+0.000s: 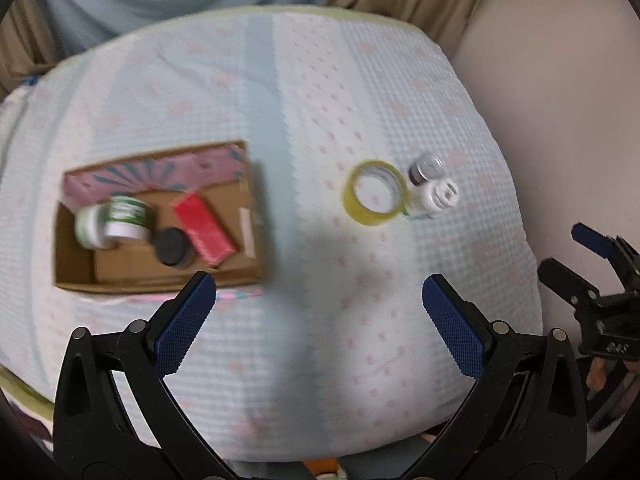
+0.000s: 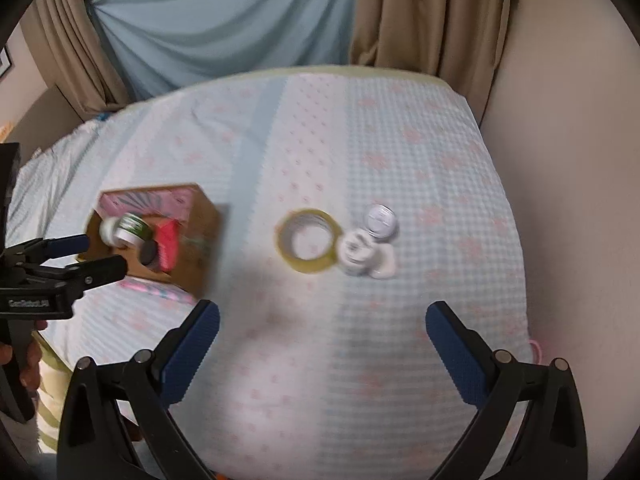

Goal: Organize rigid objects
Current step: 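Open both tools and withdraw them from the box toward the tape roll, then grasp the yellow tape roll with the left tool while the right tool grasps the white square item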

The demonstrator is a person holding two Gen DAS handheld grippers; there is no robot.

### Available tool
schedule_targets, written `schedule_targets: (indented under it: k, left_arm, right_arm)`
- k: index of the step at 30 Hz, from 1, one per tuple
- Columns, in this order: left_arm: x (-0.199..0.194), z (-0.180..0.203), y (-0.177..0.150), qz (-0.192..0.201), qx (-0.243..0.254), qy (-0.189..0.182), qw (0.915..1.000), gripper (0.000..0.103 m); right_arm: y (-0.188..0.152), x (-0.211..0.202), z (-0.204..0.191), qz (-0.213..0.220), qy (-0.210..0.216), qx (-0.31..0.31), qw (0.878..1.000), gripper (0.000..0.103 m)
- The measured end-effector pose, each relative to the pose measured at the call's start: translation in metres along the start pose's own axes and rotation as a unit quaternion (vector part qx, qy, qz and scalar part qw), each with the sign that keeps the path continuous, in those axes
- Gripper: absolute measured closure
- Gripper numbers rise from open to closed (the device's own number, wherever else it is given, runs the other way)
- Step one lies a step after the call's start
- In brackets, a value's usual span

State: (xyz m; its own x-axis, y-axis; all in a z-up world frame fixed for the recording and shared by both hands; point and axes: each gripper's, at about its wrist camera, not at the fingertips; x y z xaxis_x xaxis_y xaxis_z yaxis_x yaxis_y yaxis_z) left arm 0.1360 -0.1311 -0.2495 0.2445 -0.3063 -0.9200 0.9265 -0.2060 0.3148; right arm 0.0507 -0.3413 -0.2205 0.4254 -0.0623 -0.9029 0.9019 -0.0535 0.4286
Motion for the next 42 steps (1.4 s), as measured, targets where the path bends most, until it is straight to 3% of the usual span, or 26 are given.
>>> schedule_targets:
  k: [8,15,18,20,24,27,29,42]
  left_arm:
    - [0.091,0.044,0.009,-0.037,0.041,0.003,0.9985,0.0]
    - [0.189,0.049,0.015,-0.035,0.071,0.004,0.9968,0.0]
    - [0.217,0.045,0.019,-0.028,0.075,0.0,0.9968,0.0]
    - [0.232,0.043,0.023,-0.017,0.081,0.0,0.9966,0.0]
    - [0.252,0.044,0.031,-0.008,0.092,-0.014,0.9956,0.0]
    - [0.264,0.05,0.035,-0.006,0.118,-0.017,0.9928,0.0]
    - [0.268,0.055,0.039,-0.007,0.135,-0.015,0.9907,0.0]
    - [0.274,0.062,0.057,-0.004,0.19,-0.044,0.9808,0.005]
  right_arm:
    - [-0.006,0.072,0.056,-0.019,-0.026,0.028,0.999,0.0]
    - [-0.013,0.147,0.075,0.007,-0.056,0.015,0.998,0.005]
    - [-0.017,0.178,0.075,0.01,-0.061,-0.014,0.998,0.017]
    - [-0.019,0.197,0.073,0.01,-0.06,-0.028,0.998,0.02]
    - [-0.019,0.217,0.069,0.024,-0.05,-0.043,0.998,0.023]
    - [-0.017,0.229,0.064,0.026,-0.057,-0.062,0.996,0.034]
    - [-0.017,0.235,0.064,0.023,-0.052,-0.07,0.996,0.035]
    - [-0.01,0.253,0.056,-0.001,-0.004,-0.149,0.989,0.057]
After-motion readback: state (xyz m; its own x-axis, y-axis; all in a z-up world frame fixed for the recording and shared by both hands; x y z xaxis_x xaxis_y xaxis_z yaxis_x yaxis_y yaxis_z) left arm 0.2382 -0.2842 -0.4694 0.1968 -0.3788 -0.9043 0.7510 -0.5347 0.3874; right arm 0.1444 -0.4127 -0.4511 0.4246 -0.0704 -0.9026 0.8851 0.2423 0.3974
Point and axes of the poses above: each gripper's, at about its wrist camera, not at the fingertips, and x roughly the way its jaws point, z to its right, y to its top, and after that the axes turned 4 degrees about -y, right-handed
